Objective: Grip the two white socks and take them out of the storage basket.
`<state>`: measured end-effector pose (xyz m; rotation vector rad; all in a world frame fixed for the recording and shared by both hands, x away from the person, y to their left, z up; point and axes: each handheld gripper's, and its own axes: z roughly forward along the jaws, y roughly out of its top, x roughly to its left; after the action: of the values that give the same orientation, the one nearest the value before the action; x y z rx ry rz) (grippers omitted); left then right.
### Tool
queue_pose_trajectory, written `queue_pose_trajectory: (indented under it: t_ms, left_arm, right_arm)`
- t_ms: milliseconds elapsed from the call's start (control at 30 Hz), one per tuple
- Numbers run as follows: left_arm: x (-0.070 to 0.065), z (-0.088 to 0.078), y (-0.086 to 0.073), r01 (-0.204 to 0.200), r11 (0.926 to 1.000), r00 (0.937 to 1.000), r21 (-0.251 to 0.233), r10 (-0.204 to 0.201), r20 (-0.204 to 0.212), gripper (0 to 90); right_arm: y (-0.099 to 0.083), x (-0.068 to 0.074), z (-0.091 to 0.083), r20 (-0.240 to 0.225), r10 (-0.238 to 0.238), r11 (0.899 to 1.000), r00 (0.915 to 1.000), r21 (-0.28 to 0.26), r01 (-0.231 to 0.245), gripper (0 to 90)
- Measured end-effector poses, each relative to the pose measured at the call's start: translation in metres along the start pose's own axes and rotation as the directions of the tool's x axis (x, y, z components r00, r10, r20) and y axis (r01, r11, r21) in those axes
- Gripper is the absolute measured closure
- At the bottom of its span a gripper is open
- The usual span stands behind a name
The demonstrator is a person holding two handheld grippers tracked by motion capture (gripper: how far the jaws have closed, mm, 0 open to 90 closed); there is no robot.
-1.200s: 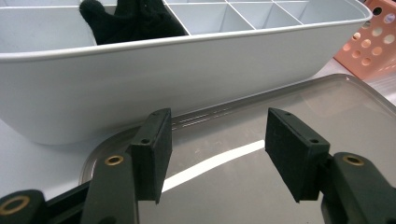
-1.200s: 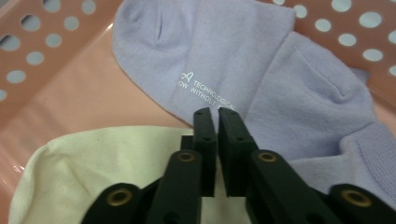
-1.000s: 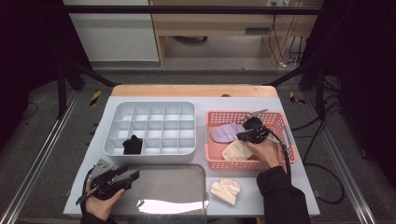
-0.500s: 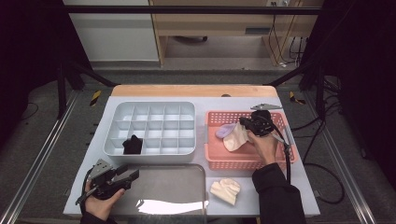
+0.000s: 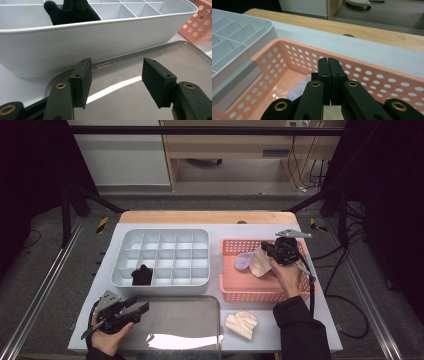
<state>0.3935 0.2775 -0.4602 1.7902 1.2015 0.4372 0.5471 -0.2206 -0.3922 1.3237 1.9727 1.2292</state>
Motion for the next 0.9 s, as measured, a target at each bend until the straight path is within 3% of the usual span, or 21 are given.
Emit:
queue_pose_trajectory:
  t_ms: [400, 600, 767, 900]
  left_arm:
    - [0.000, -0.001, 0.000, 0.001, 1.0000, 1.0000, -0.003, -0.001, -0.001, 40.3]
    - [0.000, 0.000, 0.000, -0.001, 1.0000, 1.0000, -0.002, 0.001, 0.000, 40.3]
    - [0.001, -0.001, 0.000, 0.000, 1.0000, 1.0000, -0.005, 0.000, 0.002, 40.3]
    - [0.000, -0.001, 0.000, -0.001, 1.0000, 1.0000, -0.004, 0.001, 0.002, 40.3]
  right_arm:
    - [0.007, 0.005, -0.012, -0.021, 0.009, 0.996, 0.9997, -0.090, -0.011, 90.0]
    - [0.019, 0.011, -0.023, -0.027, -0.021, 0.993, 0.9994, -0.115, 0.017, 90.0]
    - [0.022, 0.011, -0.016, -0.021, -0.012, 0.994, 0.9997, -0.106, 0.010, 90.0]
    - [0.015, 0.009, 0.002, 0.004, -0.009, 0.999, 1.0000, -0.042, 0.009, 89.9]
